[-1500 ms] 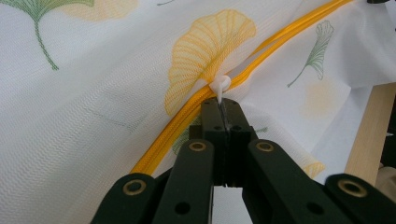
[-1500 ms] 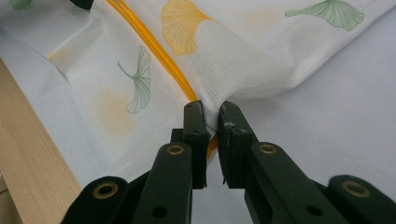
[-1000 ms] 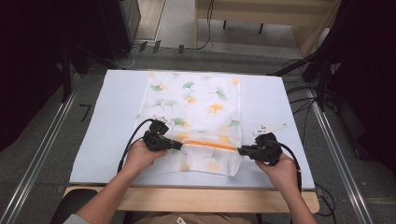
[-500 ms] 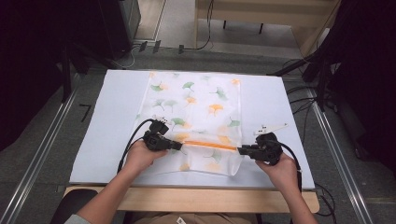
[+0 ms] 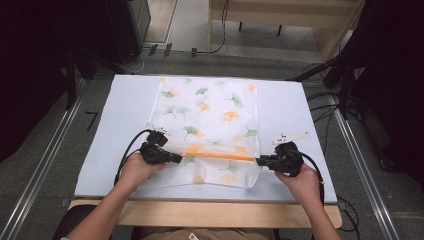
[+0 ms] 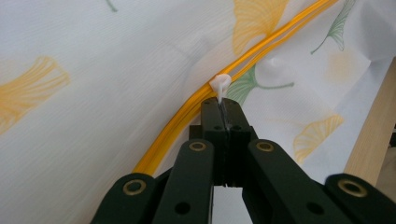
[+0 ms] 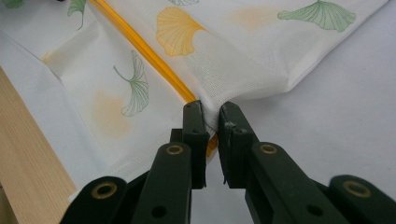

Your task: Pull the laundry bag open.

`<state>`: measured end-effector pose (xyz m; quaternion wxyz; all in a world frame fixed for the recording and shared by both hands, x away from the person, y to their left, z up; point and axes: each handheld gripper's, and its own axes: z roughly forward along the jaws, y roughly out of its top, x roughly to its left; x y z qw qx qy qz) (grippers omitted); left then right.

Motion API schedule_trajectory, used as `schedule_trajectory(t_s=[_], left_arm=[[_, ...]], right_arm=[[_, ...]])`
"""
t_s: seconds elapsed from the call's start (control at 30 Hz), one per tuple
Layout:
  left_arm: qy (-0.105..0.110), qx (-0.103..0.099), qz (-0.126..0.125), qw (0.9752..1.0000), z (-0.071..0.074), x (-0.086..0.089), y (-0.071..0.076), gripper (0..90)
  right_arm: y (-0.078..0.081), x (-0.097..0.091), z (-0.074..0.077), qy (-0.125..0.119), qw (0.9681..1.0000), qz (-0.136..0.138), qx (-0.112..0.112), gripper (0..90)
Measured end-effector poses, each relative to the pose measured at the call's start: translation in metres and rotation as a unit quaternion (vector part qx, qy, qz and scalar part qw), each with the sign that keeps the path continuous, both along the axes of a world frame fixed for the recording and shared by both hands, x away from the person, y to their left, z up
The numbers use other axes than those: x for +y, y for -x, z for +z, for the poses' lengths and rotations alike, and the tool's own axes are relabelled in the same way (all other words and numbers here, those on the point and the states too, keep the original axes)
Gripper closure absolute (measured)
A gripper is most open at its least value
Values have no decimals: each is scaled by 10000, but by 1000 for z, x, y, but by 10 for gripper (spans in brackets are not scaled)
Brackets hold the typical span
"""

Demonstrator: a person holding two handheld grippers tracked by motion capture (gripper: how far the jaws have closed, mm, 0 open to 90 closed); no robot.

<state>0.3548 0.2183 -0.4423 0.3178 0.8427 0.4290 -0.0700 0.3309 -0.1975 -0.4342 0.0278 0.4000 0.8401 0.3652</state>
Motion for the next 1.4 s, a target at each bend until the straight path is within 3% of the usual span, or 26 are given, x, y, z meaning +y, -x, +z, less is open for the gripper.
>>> schedule_trajectory(t_s=[0.1, 0.37, 0.9, 1.4], left_arm=[[101, -25, 75, 9999, 3, 4, 1, 900], [131, -38, 91, 9999, 2, 2, 0, 900], [81, -60, 40, 9999, 1, -1, 0, 900], [76, 73, 212, 9997, -1, 10, -1, 900]], right_arm=[[-1, 1, 0, -10, 10000, 13, -3, 834], [-1, 1, 0, 20, 10000, -10, -10, 835], [-2, 1, -1, 23, 10000, 16, 11, 830], [-1, -1, 1, 3, 10000, 13, 8, 834]])
